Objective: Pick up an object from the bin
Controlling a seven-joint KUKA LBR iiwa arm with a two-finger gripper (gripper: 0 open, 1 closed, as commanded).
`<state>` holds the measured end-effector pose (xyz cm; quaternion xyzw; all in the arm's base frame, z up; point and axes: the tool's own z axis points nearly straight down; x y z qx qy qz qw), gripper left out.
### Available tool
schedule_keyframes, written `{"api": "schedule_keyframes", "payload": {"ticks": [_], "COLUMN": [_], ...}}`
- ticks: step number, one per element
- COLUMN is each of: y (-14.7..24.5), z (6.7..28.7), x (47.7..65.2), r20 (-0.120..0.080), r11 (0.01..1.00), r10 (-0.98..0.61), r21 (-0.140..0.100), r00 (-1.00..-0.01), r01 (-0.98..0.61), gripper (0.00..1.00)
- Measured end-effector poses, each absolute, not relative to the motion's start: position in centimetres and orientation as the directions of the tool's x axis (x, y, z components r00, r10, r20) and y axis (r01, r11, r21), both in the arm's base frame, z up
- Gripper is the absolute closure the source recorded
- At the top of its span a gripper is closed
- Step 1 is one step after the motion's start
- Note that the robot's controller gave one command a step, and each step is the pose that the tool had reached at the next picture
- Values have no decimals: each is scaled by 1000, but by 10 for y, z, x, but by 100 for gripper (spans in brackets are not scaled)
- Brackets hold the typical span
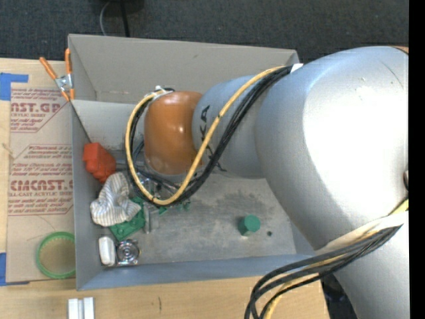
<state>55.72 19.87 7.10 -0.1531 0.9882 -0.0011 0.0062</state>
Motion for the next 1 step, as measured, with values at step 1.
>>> {"api": "schedule_keyframes", "payload": {"ticks": [1], "y": [199], "z": [71], "x": [557], "r20": [-12], "r11": [953], "r10": [-303], "r21": [-4], "r00": [-953], "r01": [-303], "gripper": [100]}}
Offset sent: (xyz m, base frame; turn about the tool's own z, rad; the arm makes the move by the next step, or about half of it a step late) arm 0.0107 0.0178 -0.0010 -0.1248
